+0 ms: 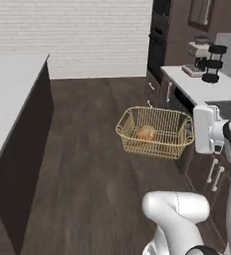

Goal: Open the cabinet, pick up the bread from the cabinet and place it in the basket. Then move the basket to the dining counter.

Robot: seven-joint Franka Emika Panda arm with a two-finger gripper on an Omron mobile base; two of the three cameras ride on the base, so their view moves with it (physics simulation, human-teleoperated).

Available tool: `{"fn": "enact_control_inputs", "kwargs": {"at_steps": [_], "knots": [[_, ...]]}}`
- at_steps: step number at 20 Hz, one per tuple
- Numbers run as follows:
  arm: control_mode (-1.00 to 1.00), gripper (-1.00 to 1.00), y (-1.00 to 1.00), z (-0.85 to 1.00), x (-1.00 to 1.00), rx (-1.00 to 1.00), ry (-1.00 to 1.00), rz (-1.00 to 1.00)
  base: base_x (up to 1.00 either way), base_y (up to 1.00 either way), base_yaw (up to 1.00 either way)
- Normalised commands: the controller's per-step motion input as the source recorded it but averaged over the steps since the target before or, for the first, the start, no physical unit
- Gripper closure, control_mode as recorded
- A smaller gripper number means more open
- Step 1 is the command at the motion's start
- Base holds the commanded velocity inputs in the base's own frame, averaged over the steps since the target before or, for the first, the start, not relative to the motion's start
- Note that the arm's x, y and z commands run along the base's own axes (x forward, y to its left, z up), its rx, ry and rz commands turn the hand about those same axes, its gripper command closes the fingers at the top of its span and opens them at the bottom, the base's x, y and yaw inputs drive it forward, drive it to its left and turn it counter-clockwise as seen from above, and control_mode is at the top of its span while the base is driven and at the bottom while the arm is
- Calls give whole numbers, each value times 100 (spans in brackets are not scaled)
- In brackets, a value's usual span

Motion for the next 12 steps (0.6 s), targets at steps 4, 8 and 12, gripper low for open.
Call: {"fn": "enact_control_inputs", "kwargs": {"at_steps": [4, 8, 12], "knots": [[100, 100, 0, 0, 0, 0, 0, 0, -32, 36, 100], [100, 100, 0, 0, 0, 0, 0, 0, -27, 60, 95], [100, 100, 0, 0, 0, 0, 0, 0, 50, 100, 37]]}}
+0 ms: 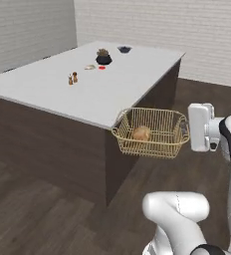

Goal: Open the cabinet, pick up the bread from the cabinet and place it in the basket. Then move the basket to the dining counter.

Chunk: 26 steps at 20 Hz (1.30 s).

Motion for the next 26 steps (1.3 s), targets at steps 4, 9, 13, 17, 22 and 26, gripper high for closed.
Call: {"fn": "enact_control_inputs", "kwargs": {"at_steps": [4, 9, 13, 17, 22, 26], "knots": [[100, 100, 0, 0, 0, 0, 0, 0, 100, 100, 4], [100, 100, 0, 0, 0, 0, 0, 0, 100, 100, 0], [100, 100, 0, 0, 0, 0, 0, 0, 100, 100, 0], [100, 100, 0, 0, 0, 0, 0, 0, 100, 100, -5], [100, 100, 0, 0, 0, 0, 0, 0, 100, 100, -28], [100, 100, 0, 0, 0, 0, 0, 0, 100, 100, -41]]}}
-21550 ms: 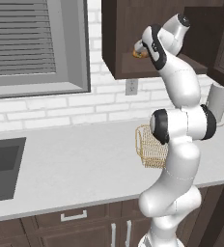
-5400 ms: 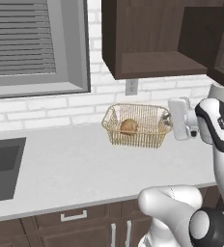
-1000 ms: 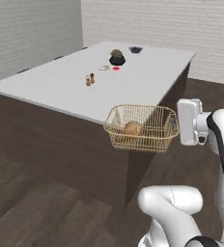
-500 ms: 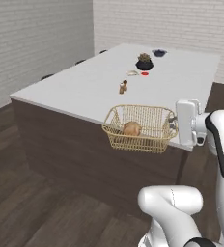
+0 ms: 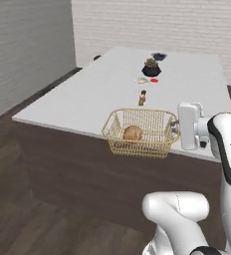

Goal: Open the cabinet, pick up the bread from the cabinet and place it in the basket. Then move the basket to the dining counter.

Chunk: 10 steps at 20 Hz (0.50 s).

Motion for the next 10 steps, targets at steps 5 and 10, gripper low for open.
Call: {"fn": "enact_control_inputs", "kwargs": {"at_steps": [5, 10], "knots": [[100, 100, 0, 0, 0, 0, 0, 0, 87, 89, -66], [100, 100, 0, 0, 0, 0, 0, 0, 65, 97, -59]]}}
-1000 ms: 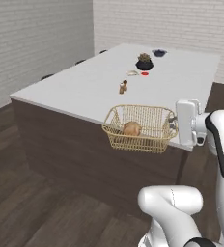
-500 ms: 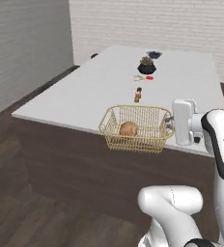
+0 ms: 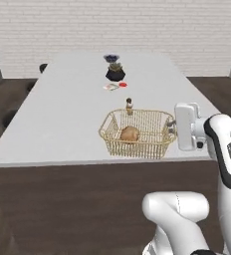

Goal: Open the cabinet, pick up the bread from the cabinet and place it in the basket. Then move the basket to the dining counter.

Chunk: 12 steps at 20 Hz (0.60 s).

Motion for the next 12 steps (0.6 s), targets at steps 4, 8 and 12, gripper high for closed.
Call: {"fn": "enact_control_inputs", "kwargs": {"at_steps": [4, 8, 12], "knots": [[100, 100, 0, 0, 0, 0, 0, 0, 47, 100, -33], [100, 100, 0, 0, 0, 0, 0, 0, 7, 100, 0], [100, 100, 0, 0, 0, 0, 0, 0, 4, 100, 0]]}}
